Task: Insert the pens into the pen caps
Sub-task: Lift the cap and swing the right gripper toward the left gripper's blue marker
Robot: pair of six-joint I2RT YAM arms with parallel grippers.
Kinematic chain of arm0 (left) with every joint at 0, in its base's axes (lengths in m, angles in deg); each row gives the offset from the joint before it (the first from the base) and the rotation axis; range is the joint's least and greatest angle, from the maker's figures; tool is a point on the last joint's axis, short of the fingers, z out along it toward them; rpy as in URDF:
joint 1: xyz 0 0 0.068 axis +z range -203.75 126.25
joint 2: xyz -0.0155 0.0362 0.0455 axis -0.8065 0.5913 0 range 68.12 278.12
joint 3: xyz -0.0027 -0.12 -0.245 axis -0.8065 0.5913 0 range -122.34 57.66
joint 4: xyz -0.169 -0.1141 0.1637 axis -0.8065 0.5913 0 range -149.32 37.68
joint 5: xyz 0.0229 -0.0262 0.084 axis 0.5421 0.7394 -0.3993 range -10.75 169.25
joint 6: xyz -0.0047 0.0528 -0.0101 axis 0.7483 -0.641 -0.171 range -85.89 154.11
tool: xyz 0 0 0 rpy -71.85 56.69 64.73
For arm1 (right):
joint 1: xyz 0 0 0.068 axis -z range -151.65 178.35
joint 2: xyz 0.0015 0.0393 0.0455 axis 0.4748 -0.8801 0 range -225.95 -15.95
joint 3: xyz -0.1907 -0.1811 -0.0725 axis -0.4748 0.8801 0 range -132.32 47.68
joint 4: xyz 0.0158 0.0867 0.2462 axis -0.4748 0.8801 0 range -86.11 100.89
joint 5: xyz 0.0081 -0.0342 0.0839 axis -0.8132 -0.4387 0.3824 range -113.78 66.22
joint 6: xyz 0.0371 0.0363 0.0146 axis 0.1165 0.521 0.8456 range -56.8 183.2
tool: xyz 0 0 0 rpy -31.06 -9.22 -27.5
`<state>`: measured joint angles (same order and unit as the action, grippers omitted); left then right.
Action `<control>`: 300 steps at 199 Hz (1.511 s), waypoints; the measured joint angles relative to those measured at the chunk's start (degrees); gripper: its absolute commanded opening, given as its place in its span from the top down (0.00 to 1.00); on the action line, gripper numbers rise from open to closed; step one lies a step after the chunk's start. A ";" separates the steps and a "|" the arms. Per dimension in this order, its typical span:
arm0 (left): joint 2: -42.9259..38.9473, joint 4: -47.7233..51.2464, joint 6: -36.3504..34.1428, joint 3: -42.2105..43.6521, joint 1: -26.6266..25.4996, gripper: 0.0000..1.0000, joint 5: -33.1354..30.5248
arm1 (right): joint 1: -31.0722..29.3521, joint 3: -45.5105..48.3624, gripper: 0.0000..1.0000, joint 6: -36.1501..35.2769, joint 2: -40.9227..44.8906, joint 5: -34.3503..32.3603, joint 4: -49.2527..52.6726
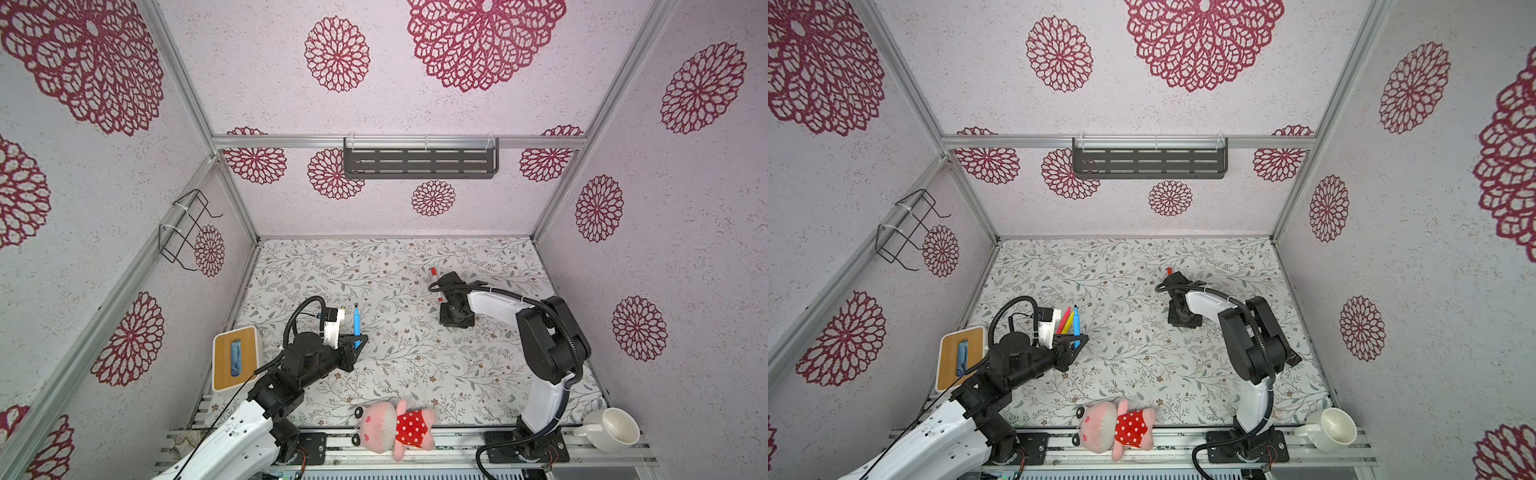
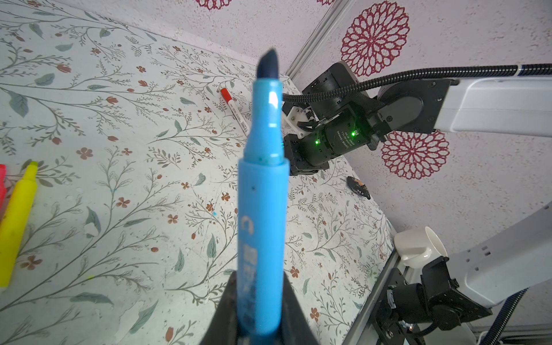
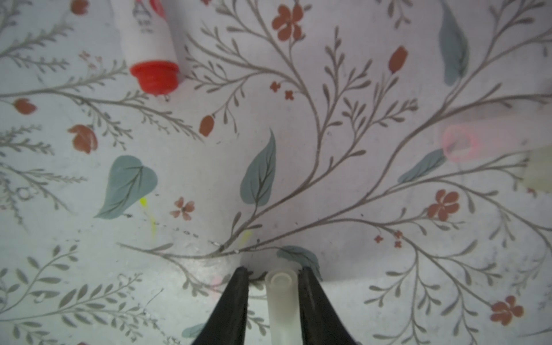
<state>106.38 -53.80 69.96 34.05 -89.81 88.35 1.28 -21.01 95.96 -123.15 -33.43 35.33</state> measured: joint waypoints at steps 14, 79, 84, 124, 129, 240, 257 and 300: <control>0.00 0.00 0.00 0.00 0.00 1.00 0.00 | 0.00 0.17 0.75 0.24 0.00 0.31 -0.42; 0.02 0.00 -0.02 0.00 0.00 1.00 0.02 | 0.00 1.49 0.85 0.31 0.85 0.68 -2.05; 0.02 0.00 -0.02 0.00 0.00 1.00 0.04 | 0.00 1.57 0.86 0.28 0.94 0.66 -2.10; 0.26 0.00 0.22 0.00 0.00 1.00 0.48 | 0.00 1.99 0.90 0.17 1.57 0.68 -1.31; 0.28 0.00 0.24 0.00 0.00 1.00 0.50 | 0.00 1.99 0.91 0.02 1.68 0.68 -1.09; 1.20 -0.90 1.40 0.04 0.00 1.00 1.53 | -0.96 1.03 1.00 -3.19 17.94 5.14 0.48; 2.45 -1.55 1.68 0.11 -0.22 1.00 2.14 | -1.11 0.33 1.00 -3.50 20.41 5.77 0.57; 3.98 -4.04 1.95 0.83 -3.85 1.00 2.14 | -1.16 0.33 1.00 -4.31 27.93 8.59 -0.57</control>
<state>110.36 -57.85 71.91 34.88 -93.65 90.49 0.12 -20.68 91.65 -95.21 -24.84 34.76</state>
